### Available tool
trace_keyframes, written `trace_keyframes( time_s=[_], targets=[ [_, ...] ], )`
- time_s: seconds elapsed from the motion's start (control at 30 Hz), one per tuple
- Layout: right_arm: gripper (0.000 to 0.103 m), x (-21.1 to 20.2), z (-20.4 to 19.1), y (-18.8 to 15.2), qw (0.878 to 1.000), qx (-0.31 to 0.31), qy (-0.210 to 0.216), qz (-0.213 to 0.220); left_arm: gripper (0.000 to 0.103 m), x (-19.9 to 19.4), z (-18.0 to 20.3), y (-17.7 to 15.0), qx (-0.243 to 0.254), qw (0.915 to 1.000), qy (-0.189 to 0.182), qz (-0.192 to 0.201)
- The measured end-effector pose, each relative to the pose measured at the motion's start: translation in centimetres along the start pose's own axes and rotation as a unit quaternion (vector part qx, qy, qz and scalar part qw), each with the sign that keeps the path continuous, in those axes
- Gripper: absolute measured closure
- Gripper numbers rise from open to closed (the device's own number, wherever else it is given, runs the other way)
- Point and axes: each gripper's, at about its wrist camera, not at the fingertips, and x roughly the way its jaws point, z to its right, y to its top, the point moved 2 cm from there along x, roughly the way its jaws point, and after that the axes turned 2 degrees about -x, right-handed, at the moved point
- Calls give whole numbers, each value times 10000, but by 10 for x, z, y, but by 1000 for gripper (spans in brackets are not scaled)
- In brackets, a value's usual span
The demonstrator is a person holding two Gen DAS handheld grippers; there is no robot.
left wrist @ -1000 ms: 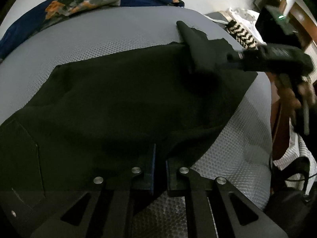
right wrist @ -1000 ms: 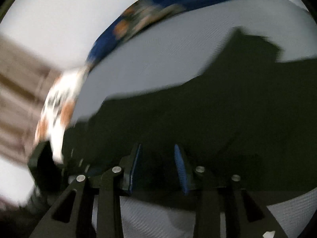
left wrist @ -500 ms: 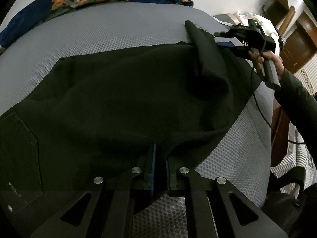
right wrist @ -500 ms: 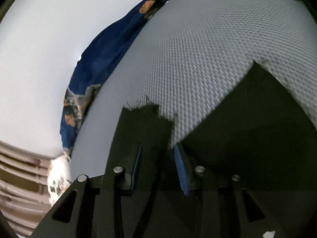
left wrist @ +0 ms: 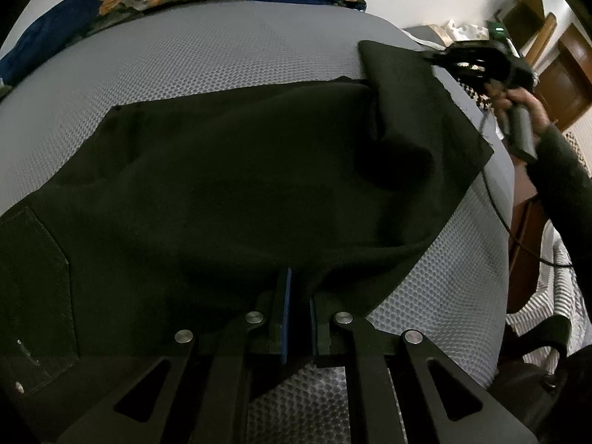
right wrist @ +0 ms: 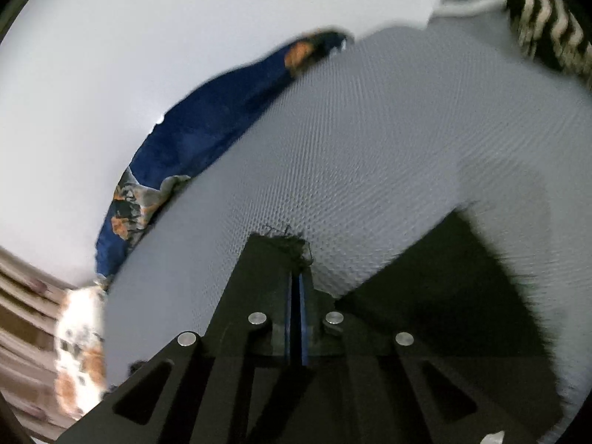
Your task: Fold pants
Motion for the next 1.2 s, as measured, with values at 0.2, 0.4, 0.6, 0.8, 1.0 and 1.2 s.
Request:
trace_keyframes(
  time_s=[0.2,0.4,0.6,0.8,1.0,1.2],
  targets=[
    [101,-72,32,-35,9937,-267,-1003,412,94,4,6,-2,182,9998,-50,16],
    [101,-87,97,-83,9867,314,-1591,143,93,13,16,-3,479,9988,-19,-74],
    [101,-87,113,-100,9842,485,-1700,83,92,15,13,-5,501,9986,-177,-71],
    [101,-87,119,-104,9834,561,-1725,62,92,16,14,-10,508,9985,-188,-53],
    [84,-88,116,-99,9836,624,-1684,-158,77,17,18,-4,341,9989,-255,-191],
    [79,-102,102,-69,9870,327,-1576,28,59,0,22,-2,309,9989,-360,-4]
  ],
)
